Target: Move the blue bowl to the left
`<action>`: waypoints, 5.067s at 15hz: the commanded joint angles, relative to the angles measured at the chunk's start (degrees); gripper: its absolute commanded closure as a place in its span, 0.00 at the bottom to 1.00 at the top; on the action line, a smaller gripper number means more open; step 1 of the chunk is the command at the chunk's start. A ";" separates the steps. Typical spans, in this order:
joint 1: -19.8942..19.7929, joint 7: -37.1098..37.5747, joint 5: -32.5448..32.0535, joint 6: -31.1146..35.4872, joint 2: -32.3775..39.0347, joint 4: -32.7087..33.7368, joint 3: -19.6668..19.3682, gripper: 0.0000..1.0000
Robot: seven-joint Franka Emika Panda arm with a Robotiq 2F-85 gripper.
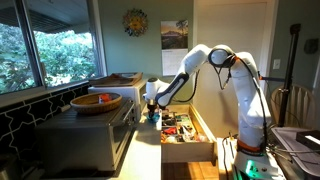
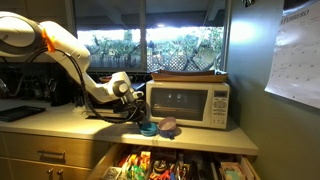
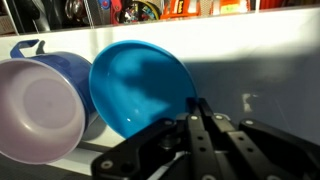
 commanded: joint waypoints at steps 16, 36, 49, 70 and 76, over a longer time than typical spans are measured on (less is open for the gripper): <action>4.62 16.66 -16.35 -5.74 -4.15 -2.22 -0.99 0.99; 8.62 15.75 -15.49 -9.85 -26.17 -21.40 13.81 0.99; 16.72 -9.23 -11.81 -5.16 -32.44 -29.39 18.54 0.99; 27.70 -56.28 20.48 4.96 -31.07 -29.98 12.71 0.99; 26.05 -56.82 21.22 4.01 -29.92 -28.61 14.23 0.96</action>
